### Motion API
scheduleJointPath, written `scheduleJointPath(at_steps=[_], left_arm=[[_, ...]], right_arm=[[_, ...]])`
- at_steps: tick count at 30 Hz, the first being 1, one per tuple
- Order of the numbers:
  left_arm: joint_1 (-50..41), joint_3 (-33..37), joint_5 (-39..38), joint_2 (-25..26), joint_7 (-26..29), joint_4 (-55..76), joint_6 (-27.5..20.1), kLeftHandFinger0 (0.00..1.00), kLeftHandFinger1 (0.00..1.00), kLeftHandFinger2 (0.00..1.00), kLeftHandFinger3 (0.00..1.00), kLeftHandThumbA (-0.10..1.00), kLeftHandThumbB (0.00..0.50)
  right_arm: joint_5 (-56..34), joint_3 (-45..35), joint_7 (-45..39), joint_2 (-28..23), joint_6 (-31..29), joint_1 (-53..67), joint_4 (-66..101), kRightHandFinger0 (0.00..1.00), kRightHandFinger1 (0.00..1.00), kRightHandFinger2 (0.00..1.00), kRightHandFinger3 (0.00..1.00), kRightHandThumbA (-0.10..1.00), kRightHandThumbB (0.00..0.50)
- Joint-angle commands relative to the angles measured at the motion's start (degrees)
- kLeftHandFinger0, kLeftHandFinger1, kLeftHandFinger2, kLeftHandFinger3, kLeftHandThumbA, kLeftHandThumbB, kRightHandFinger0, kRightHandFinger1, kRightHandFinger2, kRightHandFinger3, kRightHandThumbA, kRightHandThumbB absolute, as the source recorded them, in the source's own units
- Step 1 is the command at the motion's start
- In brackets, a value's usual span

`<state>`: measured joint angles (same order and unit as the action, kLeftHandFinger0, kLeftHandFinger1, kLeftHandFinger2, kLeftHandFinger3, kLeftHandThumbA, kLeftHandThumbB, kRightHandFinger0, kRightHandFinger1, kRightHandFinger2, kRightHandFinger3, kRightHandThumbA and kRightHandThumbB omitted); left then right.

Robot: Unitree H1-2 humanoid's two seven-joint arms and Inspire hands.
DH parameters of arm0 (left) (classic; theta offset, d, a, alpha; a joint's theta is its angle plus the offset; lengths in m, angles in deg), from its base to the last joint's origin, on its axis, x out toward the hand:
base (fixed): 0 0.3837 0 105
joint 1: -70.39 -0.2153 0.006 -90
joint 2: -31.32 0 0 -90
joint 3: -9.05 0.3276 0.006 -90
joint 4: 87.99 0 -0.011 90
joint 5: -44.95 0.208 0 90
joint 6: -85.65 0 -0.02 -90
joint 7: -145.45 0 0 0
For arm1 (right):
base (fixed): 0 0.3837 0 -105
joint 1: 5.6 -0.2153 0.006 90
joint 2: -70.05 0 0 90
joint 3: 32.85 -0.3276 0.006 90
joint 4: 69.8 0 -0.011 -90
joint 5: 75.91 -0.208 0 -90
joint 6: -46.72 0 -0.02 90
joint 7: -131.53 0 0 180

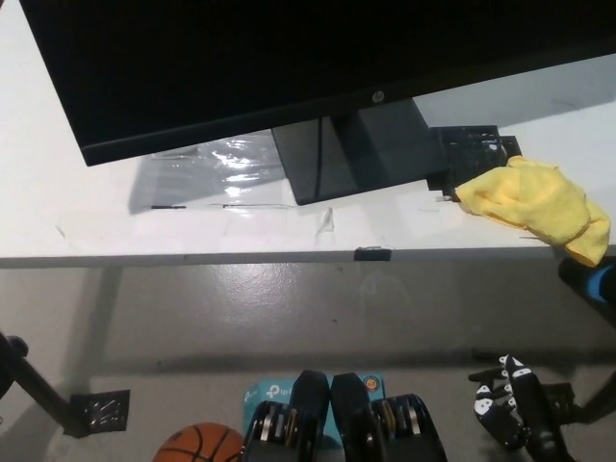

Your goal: The robot uses its right hand to pick up the cloth kept in the middle of the desk and use it to wipe the monitor in the middle of the desk by swiping its screen twice

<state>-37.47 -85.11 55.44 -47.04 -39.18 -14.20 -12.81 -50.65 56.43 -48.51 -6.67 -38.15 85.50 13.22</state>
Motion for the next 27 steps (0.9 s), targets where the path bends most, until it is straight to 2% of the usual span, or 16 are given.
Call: scheduleJointPath(at_steps=[1, 4, 5, 7, 8, 9, 12, 14, 17, 20, 25, 27], left_arm=[[0.6, -0.4, 1.0, 1.5, 0.6, 1.5, -0.4, 0.54, 0.55, 0.67, 0.87, 0.05, 0.001], [1.0, -0.5, 0.7, 1.7, -0.3, 2.7, 1.9, 0.58, 0.59, 0.72, 0.91, 0.09, 0.0], [1.5, -0.5, 0.6, 1.8, -0.3, 2.4, 1.4, 0.55, 0.57, 0.72, 0.9, 0.1, 0.0], [2.1, -0.7, -0.2, 1.7, -0.5, 1.9, 0.6, 0.54, 0.56, 0.71, 0.9, 0.1, 0.0], [2.3, -0.7, -0.3, 1.7, -0.6, 1.9, 0.6, 0.54, 0.56, 0.71, 0.9, 0.1, 0.0], [2.2, -0.7, -0.4, 1.7, -0.8, 2.6, 1.2, 0.55, 0.57, 0.73, 0.9, 0.12, 0.0], [2.7, -0.7, -0.3, 1.7, -0.8, 3.1, 2.1, 0.57, 0.59, 0.74, 0.91, 0.14, 0.0], [3.7, -1.0, -0.5, 1.5, 0.2, 0.8, -1.1, 0.54, 0.57, 0.71, 0.89, 0.13, 0.0], [3.8, -1.9, -1.7, 0.9, 0.8, 0.2, -2.3, 0.5, 0.53, 0.67, 0.86, 0.11, 0.0], [3.4, -2.0, -2.0, 0.8, 0.3, 1.1, -0.9, 0.54, 0.56, 0.7, 0.88, 0.15, 0.0], [4.0, -1.7, -1.6, 0.9, 0.4, -0.1, -1.8, 0.5, 0.53, 0.68, 0.88, 0.13, 0.0], [4.1, -1.6, -1.5, 1.0, 0.4, -0.1, -1.5, 0.5, 0.54, 0.68, 0.88, 0.13, 0.0]], right_arm=[[-6.8, -1.2, 1.7, 0.1, -7.2, -1.4, -0.8, 0.25, 0.4, 0.57, 0.75, 0.02, 0.175], [-6.4, -0.2, 1.4, -0.3, -7.8, -1.8, -1.1, 0.29, 0.41, 0.57, 0.76, 0.01, 0.183], [-6.0, 0.3, 1.5, -0.6, -8.0, -1.9, -1.3, 0.34, 0.45, 0.59, 0.77, 0.03, 0.17], [-5.2, 1.1, 1.4, -1.1, -8.0, -1.9, -1.2, 0.39, 0.48, 0.61, 0.78, 0.05, 0.172], [-5.3, 1.1, 1.6, -1.2, -8.0, -1.9, -1.1, 0.39, 0.48, 0.61, 0.78, 0.05, 0.172], [-5.2, 1.5, 1.5, -1.3, -8.2, -1.9, -1.0, 0.35, 0.45, 0.6, 0.77, 0.04, 0.178], [-5.2, 2.0, 1.2, -1.8, -7.9, -2.4, -1.0, 0.37, 0.46, 0.61, 0.77, 0.02, 0.173], [-5.2, 2.3, 1.3, -2.2, -7.8, -2.6, -0.9, 0.31, 0.43, 0.6, 0.78, 0.02, 0.166], [-5.8, 2.3, 1.6, -2.3, -8.5, -2.8, -1.4, 0.34, 0.45, 0.61, 0.77, -0.02, 0.166], [-5.9, 2.3, 1.7, -2.3, -8.2, -2.0, -1.0, 0.4, 0.49, 0.63, 0.76, -0.03, 0.159], [-6.2, 2.4, 2.0, -2.7, -8.5, -2.4, -1.6, 0.43, 0.5, 0.63, 0.75, -0.01, 0.155], [-6.4, 2.5, 2.1, -2.8, -8.7, -2.6, -1.9, 0.41, 0.49, 0.62, 0.75, -0.01, 0.156]])
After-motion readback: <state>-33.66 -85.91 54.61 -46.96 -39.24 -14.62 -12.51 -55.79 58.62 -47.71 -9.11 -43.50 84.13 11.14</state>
